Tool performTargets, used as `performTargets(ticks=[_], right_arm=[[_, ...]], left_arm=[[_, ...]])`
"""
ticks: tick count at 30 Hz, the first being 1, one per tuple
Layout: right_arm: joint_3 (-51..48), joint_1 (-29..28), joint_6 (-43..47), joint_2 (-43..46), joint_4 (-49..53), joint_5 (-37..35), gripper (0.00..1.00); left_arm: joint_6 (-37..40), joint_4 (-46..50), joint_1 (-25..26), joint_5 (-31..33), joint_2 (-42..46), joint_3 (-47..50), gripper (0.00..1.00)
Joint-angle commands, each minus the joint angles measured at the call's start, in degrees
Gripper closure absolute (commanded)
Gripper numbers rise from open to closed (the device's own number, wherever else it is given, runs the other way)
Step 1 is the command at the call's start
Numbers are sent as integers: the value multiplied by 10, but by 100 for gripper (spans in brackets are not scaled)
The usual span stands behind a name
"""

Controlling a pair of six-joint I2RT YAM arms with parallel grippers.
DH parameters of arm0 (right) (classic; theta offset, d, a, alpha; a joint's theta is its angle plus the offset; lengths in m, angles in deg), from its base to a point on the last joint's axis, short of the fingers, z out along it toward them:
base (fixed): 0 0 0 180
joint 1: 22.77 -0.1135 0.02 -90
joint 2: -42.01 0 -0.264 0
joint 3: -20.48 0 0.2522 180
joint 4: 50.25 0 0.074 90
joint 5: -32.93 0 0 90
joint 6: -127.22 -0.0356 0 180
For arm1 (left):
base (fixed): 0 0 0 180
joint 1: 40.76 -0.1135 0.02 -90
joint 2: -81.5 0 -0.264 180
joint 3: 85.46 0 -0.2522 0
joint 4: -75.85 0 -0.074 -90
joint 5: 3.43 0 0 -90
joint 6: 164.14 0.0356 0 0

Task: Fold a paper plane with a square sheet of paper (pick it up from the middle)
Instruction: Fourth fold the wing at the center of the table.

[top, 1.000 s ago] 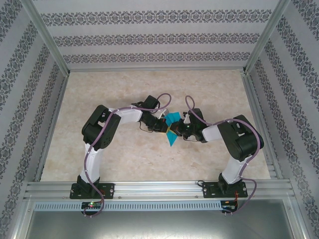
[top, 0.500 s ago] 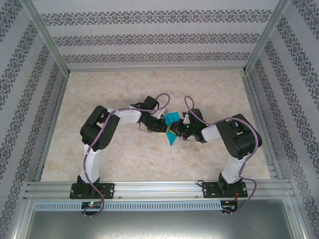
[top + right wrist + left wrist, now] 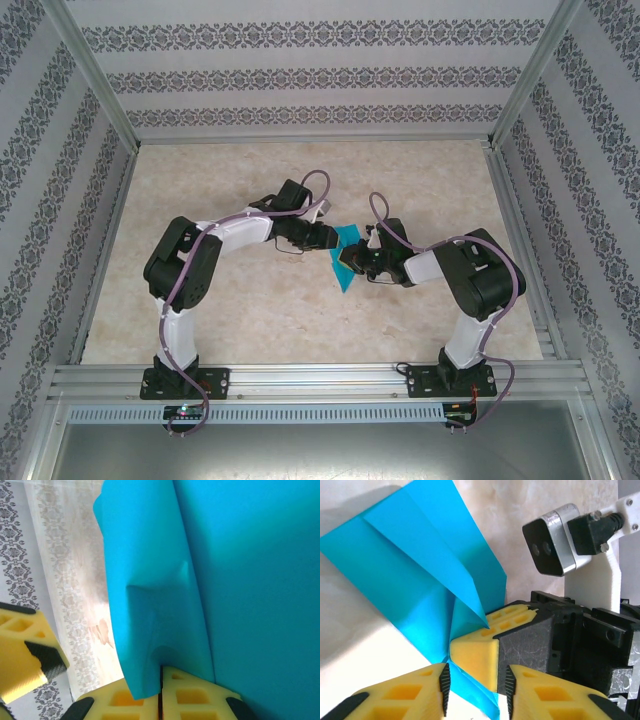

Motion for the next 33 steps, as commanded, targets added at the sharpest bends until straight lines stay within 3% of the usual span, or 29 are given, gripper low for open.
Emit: performTargets(ticks=[1, 33], right_arm=[[-10, -10, 24, 6, 19, 7, 91], [10, -32, 104, 39, 109, -18, 90]], left_arm=[[-26, -24, -6, 4, -8, -11, 59], [-54, -35, -5, -22, -86, -68, 61]])
